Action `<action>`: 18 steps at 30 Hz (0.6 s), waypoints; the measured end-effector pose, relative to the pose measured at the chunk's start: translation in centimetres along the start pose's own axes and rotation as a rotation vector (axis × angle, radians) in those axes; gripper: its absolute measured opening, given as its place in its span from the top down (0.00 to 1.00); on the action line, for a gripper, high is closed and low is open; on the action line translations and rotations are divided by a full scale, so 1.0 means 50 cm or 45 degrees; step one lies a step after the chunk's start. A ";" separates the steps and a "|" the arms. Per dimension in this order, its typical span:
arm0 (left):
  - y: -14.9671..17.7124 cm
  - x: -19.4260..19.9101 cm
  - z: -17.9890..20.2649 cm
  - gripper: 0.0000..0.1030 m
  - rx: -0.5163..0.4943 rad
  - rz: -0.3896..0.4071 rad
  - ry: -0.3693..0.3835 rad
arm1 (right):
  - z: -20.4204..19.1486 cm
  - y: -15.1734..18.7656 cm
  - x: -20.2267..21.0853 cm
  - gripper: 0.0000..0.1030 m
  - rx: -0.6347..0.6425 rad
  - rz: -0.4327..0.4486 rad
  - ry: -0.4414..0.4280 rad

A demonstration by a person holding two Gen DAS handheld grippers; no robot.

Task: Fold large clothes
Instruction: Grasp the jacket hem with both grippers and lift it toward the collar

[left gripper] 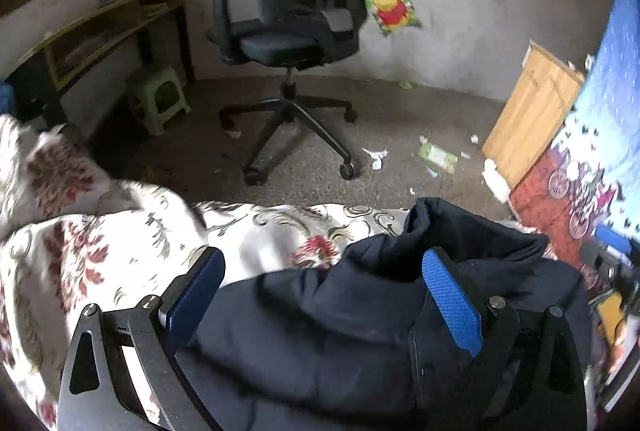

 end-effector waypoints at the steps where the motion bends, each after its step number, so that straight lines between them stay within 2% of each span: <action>1: 0.001 -0.013 0.009 0.09 -0.032 -0.005 0.004 | 0.005 -0.006 -0.016 0.06 -0.005 -0.014 -0.007; 2: 0.000 -0.025 0.017 0.15 -0.059 -0.013 0.010 | 0.007 -0.010 -0.032 0.10 0.004 -0.030 -0.023; 4: 0.003 -0.042 0.029 0.29 -0.112 -0.029 0.015 | 0.001 -0.017 -0.058 0.12 0.053 -0.072 -0.041; 6: 0.006 -0.066 0.031 0.52 -0.128 -0.063 -0.004 | -0.015 -0.016 -0.083 0.18 0.132 -0.107 -0.046; 7: 0.008 -0.076 0.033 0.58 -0.128 -0.083 -0.014 | -0.022 -0.015 -0.093 0.20 0.153 -0.123 -0.044; 8: 0.005 -0.089 0.035 0.69 -0.123 -0.099 -0.020 | -0.027 -0.015 -0.103 0.25 0.168 -0.140 -0.041; 9: 0.007 -0.096 0.034 0.81 -0.112 -0.107 -0.011 | -0.031 -0.014 -0.113 0.35 0.178 -0.156 -0.034; 10: 0.008 -0.100 0.031 0.84 -0.101 -0.111 -0.006 | -0.034 -0.014 -0.121 0.42 0.180 -0.165 -0.030; 11: 0.005 -0.101 0.033 0.90 -0.096 -0.106 -0.013 | -0.036 -0.013 -0.126 0.55 0.177 -0.171 -0.027; 12: 0.005 -0.095 0.032 0.94 -0.091 -0.090 -0.004 | -0.036 -0.012 -0.126 0.65 0.167 -0.162 -0.024; 13: 0.008 -0.085 0.028 0.95 -0.085 -0.072 0.010 | -0.035 -0.012 -0.124 0.69 0.157 -0.147 -0.015; 15: 0.010 -0.067 0.025 0.96 -0.069 -0.038 0.044 | -0.026 -0.007 -0.107 0.92 0.116 -0.095 -0.024; 18: 0.028 -0.030 0.004 0.96 -0.062 0.019 0.134 | -0.013 0.010 -0.070 0.92 0.098 -0.047 -0.070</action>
Point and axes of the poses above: each gripper's, at about its wrist camera, not at the fingertips, and x roughly against the way its jaws point, z to its right, y to its underside, the point moved 1 cm from there along -x, roughly the way its jaws point, and after that the axes turned 2 degrees about y, right-handed, at the moved point
